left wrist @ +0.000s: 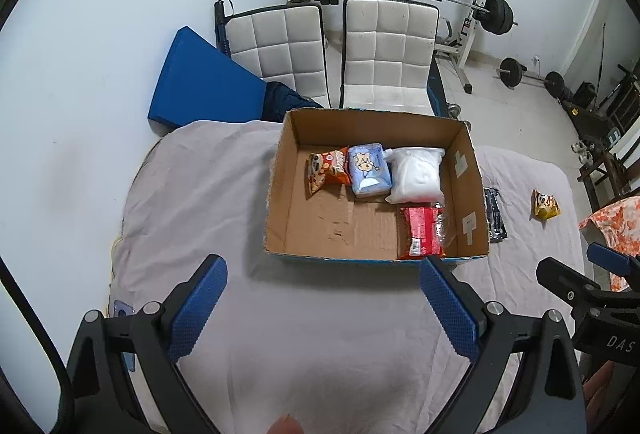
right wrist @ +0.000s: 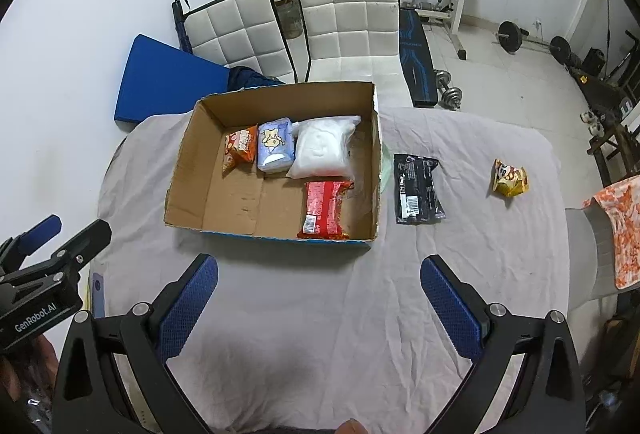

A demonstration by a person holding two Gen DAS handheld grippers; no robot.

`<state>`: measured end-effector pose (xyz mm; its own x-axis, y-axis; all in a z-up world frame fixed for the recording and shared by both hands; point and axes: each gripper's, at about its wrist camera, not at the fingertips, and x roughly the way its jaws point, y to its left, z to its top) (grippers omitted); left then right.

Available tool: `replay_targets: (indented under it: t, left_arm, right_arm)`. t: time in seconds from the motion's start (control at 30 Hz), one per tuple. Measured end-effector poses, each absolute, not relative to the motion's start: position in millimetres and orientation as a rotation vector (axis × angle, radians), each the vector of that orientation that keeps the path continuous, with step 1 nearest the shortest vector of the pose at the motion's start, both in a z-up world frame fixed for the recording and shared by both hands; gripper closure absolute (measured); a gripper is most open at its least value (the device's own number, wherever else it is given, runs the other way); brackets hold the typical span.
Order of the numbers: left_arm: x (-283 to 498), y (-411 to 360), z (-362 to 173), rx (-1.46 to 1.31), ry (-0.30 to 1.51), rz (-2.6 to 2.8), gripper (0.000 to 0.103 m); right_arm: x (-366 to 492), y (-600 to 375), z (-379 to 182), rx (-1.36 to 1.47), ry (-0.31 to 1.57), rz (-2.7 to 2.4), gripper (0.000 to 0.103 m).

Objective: Organize snacks
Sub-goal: 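Lift both tools out of the box toward the black packet and yellow bag, then grasp the black packet with the left tool while the right tool grasps the yellow panda bag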

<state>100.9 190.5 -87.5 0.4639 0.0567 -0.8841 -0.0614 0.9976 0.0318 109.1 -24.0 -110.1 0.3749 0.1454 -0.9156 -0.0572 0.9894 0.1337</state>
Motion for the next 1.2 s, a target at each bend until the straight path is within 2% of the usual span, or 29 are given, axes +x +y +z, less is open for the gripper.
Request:
replay_targets:
  t: [0.3, 0.63, 0.97, 1.2]
  left_arm:
    - [129.8, 126.3, -97.8, -0.006, 1.112, -0.001, 0.005]
    - [218.1, -16.7, -134.8, 0.060, 1.198, -0.174, 0.005]
    - [290.2, -137.4, -261.6, 0.057, 1.481, -0.195, 0.005]
    - [299.0, -161.2, -345.7, 0.103, 1.590, -0.088, 0.005]
  right_arm:
    - [131.3, -101.4, -123.5, 0.153, 1.196, 0.066, 0.000]
    - [182.9, -285.3, -166.7, 0.266, 1.264, -0.181, 0.000]
    - [231.2, -382.4, -239.2, 0.351, 1.358, -0.256, 0.000]
    - [243.3, -418.3, -293.9, 0.368, 1.400, -0.274, 0.000]
